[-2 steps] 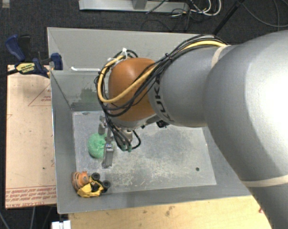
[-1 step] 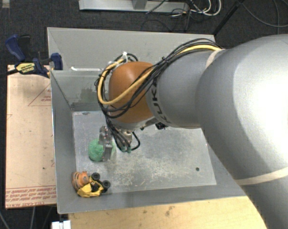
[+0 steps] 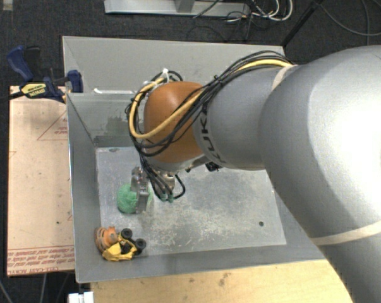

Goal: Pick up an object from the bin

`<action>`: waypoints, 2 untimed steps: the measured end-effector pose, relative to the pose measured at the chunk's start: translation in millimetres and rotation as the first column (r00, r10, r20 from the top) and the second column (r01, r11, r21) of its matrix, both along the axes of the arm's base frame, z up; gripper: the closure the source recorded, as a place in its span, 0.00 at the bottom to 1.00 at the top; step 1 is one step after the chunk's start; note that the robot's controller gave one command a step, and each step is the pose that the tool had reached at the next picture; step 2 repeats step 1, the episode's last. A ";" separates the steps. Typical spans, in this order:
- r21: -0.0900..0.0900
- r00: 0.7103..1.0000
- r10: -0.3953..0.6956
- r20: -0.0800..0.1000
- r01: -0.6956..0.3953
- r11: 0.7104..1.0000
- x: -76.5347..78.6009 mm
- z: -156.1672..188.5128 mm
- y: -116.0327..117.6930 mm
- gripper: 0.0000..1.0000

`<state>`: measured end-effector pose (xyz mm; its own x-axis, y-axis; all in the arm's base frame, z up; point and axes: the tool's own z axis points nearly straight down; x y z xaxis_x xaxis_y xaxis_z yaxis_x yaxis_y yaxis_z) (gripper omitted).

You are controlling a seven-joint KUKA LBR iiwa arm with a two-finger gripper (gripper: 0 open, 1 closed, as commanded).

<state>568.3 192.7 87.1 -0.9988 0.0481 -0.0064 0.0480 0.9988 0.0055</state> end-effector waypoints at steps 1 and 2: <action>-0.003 0.999 0.034 -0.003 -0.034 0.999 4.7 117.0 -17.4 1.00; -0.003 0.999 0.034 -0.003 -0.034 0.999 4.7 117.0 -17.4 1.00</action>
Offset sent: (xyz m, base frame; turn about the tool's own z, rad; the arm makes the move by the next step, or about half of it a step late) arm 0.0000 0.0000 0.0000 0.0000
